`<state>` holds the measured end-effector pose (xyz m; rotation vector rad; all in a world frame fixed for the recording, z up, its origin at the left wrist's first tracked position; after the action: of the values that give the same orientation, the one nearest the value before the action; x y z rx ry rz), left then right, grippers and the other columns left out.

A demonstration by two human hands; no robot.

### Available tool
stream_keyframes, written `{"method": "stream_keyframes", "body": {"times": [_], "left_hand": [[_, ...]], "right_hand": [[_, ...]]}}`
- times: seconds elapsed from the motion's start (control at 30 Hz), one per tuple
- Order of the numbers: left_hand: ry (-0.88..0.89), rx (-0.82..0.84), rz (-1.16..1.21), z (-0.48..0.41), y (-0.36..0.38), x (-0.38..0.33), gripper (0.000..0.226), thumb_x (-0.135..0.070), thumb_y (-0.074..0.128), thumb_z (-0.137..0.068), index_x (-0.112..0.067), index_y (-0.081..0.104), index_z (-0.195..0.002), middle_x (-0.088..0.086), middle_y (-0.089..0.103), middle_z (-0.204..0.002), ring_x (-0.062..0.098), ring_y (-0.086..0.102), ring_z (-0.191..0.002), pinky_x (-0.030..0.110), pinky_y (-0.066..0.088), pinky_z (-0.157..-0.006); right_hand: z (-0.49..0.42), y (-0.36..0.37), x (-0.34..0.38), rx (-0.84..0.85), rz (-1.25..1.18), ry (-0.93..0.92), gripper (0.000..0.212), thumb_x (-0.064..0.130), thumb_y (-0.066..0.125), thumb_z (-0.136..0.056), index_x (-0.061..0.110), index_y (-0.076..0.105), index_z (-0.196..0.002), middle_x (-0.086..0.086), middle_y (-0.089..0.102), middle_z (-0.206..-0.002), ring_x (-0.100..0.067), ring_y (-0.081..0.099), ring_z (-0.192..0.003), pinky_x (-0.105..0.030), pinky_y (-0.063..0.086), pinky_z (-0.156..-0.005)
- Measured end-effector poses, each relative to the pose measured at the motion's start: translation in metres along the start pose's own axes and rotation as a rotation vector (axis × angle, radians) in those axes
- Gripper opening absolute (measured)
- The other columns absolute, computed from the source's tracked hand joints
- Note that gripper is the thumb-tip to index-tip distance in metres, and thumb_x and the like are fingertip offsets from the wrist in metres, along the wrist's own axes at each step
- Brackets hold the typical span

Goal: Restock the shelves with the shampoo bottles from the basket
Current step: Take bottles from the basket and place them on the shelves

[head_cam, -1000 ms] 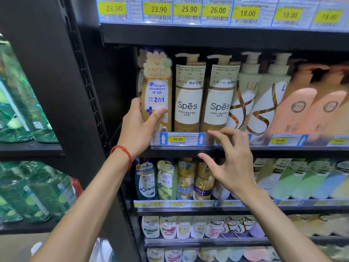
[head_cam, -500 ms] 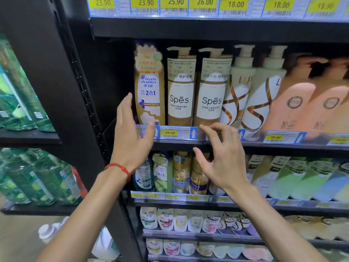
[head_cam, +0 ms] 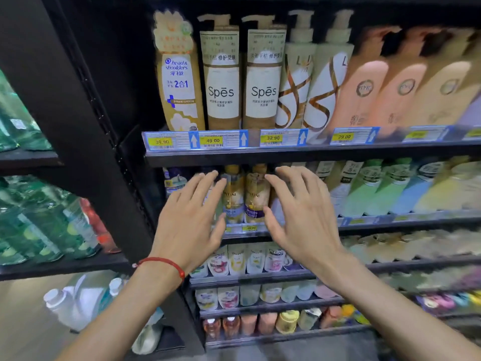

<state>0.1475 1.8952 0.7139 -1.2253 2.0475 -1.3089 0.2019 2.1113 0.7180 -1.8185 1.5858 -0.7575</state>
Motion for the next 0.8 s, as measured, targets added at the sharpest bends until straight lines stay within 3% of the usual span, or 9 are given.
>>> {"method": "stream_keyframes", "body": {"times": [0.13, 0.43, 0.8], "left_hand": [[0.114, 0.061, 0.051, 0.026, 0.016, -0.015, 0.063, -0.049, 0.044, -0.097, -0.016, 0.045, -0.150, 0.007, 0.045, -0.156, 0.030, 0.041, -0.143, 0.044, 0.045, -0.103], [0.348, 0.244, 0.182, 0.088, 0.041, -0.078, 0.064, -0.054, 0.047, -0.095, -0.019, 0.047, -0.149, 0.009, 0.044, -0.157, 0.033, 0.041, -0.143, 0.050, 0.040, -0.110], [0.657, 0.375, 0.318, 0.126, 0.056, -0.239, 0.067, -0.053, 0.054, -0.089, -0.017, 0.056, -0.144, 0.011, 0.055, -0.148, 0.035, 0.052, -0.135, 0.053, 0.048, -0.103]], "right_hand": [[0.052, -0.008, 0.015, 0.026, 0.060, 0.099, 0.049, 0.036, 0.062, -0.090, 0.014, 0.060, -0.135, -0.009, 0.058, -0.135, -0.033, 0.050, -0.128, -0.045, 0.040, -0.106], [0.190, -0.031, 0.032, 0.177, 0.199, 0.328, 0.051, 0.040, 0.066, -0.090, 0.012, 0.064, -0.133, -0.010, 0.061, -0.135, -0.034, 0.052, -0.127, -0.047, 0.041, -0.112], [0.342, -0.089, -0.022, 0.328, 0.302, 0.643, 0.056, 0.050, 0.059, -0.095, 0.016, 0.061, -0.139, -0.006, 0.059, -0.142, -0.031, 0.049, -0.138, -0.052, 0.038, -0.118]]}}
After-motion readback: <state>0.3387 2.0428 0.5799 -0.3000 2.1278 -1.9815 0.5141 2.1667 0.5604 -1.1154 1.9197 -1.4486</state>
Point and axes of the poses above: each hand's wrist, its own z-axis away from the middle knuckle, its own y-axis out of the palm, x = y × z, the point moved 1 cm from there along -z, towards the middle knuckle
